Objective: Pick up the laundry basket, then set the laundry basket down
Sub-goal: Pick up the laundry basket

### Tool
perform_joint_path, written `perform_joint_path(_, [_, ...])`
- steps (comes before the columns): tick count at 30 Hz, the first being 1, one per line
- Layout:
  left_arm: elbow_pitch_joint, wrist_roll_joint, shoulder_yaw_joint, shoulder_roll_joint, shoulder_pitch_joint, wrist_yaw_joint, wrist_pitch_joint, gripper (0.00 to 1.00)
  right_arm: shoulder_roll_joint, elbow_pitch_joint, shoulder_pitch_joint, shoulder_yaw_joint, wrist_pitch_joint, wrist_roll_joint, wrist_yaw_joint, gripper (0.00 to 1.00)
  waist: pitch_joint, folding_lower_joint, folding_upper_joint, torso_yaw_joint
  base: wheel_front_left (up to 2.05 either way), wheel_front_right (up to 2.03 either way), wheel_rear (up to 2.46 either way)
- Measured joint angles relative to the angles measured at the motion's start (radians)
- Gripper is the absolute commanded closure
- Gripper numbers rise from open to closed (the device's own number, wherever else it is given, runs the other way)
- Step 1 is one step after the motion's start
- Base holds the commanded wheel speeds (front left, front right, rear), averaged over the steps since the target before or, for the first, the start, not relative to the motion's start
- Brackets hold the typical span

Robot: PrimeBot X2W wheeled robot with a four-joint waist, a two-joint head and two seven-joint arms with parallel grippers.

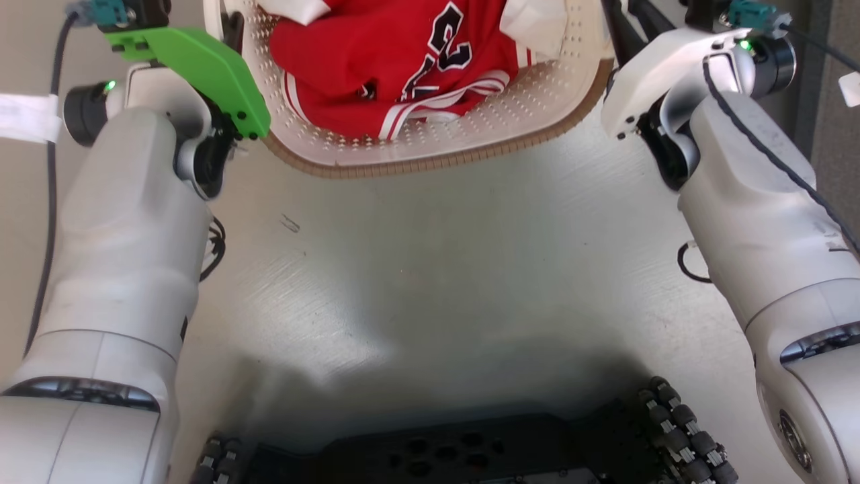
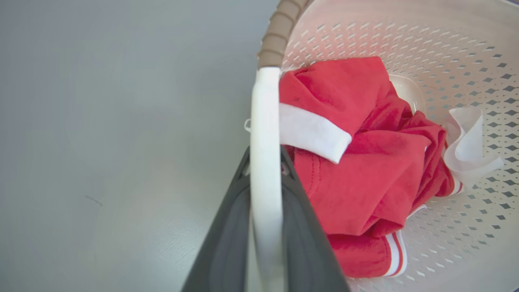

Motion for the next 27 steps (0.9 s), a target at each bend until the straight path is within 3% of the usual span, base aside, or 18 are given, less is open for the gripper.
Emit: perform_joint_path(27, [0.189,-0.029,-0.026,-0.033,0.121,-0.013,-0.019,1.0,0.041,0.172,0.127,0.026,0.001,0.067,0.016,1.0,-0.271,0.0,0.0,-0.02,0.0,0.0,0.0])
